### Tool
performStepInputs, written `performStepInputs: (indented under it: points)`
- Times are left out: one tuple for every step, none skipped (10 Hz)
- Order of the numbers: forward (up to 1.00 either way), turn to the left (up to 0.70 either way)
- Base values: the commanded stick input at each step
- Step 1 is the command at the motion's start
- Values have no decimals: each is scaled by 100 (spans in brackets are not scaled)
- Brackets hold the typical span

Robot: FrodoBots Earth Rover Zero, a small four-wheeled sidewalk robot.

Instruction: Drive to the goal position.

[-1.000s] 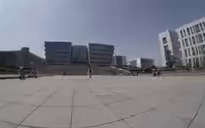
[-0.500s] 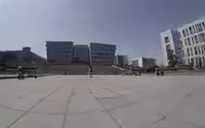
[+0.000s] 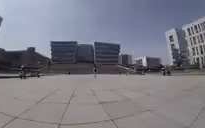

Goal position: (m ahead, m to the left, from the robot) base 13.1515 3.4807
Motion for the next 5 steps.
performStepInputs:
  points:
    - [70, 0]
    - [70, 0]
    - [70, 0]
    - [70, 0]
    - [70, 0]
